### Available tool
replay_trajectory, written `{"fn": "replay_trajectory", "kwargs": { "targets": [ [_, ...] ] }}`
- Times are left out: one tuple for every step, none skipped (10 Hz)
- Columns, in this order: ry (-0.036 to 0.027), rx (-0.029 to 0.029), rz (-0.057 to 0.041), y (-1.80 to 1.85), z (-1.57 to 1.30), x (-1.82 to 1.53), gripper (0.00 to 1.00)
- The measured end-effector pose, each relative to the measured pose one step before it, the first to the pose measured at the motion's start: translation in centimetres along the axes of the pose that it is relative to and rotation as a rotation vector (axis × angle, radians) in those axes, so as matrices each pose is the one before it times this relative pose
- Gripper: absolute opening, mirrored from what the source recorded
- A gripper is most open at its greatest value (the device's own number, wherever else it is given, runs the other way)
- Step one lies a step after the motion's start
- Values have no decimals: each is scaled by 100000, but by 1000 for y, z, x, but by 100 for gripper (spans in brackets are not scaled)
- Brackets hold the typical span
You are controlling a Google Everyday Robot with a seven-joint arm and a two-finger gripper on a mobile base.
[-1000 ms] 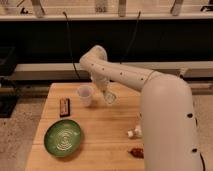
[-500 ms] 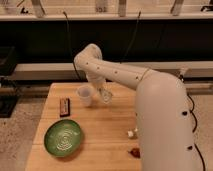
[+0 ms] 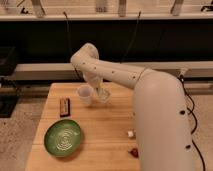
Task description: Place the white sponge in the ceramic cup
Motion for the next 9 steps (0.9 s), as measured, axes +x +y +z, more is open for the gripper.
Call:
{"fn": "replay_trajectory", "kwargs": {
  "targets": [
    [282,398,-413,-32,-132,-117,4],
    [674,1237,-174,-44,-581,145,4],
    [319,947,-290,-26,-508,130,4],
    [303,1633,-654,-400,-662,96,4],
    [410,1490,-763,-487,-824,153,4],
    [463,1189,-486,-260,-703,230,4],
    [798,1848,-823,-425,-1192,388,4],
    [781,2687,-1655,-1105,-1580,366,4],
    [389,1833,-1480,-910,-820,218,4]
  ]
}}
